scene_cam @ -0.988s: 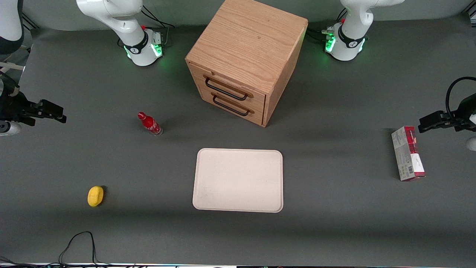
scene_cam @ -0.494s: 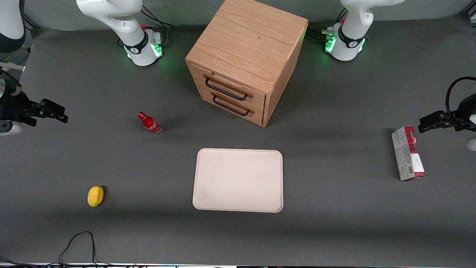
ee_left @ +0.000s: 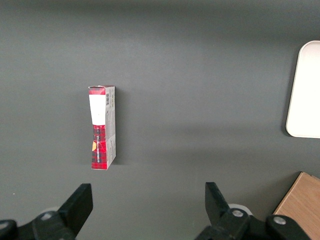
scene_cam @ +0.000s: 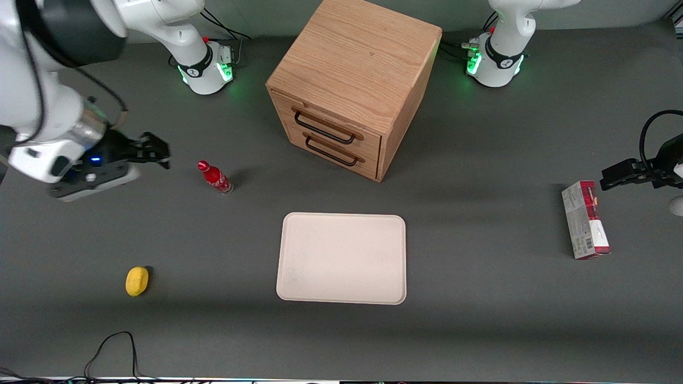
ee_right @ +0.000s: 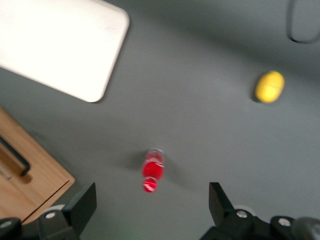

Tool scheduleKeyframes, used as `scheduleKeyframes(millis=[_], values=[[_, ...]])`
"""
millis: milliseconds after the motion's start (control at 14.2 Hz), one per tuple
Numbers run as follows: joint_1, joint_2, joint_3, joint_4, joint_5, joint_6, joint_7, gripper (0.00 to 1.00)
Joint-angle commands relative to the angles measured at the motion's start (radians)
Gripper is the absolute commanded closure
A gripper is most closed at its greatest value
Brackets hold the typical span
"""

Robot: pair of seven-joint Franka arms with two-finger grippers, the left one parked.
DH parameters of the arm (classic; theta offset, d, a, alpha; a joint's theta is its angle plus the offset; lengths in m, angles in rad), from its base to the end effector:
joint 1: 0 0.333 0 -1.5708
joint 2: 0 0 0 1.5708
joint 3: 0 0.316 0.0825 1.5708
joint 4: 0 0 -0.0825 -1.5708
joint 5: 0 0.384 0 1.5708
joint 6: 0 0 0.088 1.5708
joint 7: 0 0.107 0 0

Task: Open upper drawer
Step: 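Move the right gripper to the upper drawer's black handle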

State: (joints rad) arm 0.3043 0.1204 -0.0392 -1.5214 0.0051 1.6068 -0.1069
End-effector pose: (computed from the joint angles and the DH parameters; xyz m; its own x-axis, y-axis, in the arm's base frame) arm 0.5717 0.1572 0.5819 0.9310 0.3633 -0.0347 0.3633 -0.9316 -0.0041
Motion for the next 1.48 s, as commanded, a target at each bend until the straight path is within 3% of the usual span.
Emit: scheduleKeyframes(millis=[0,565,988,1200,1412], values=[[0.108,0.074,-0.008,0.081,0.036,-0.025,0.006,0.00],[0.393,0.154,-0.008,0.107,0.036,-0.015,0.010,0.00],[0.478,0.165,-0.008,0.118,0.039,-0.001,0.032,0.00],[0.472,0.160,-0.014,0.109,0.180,-0.001,0.009,0.00],[0.470,0.160,-0.014,0.106,0.204,-0.001,-0.022,0.00]])
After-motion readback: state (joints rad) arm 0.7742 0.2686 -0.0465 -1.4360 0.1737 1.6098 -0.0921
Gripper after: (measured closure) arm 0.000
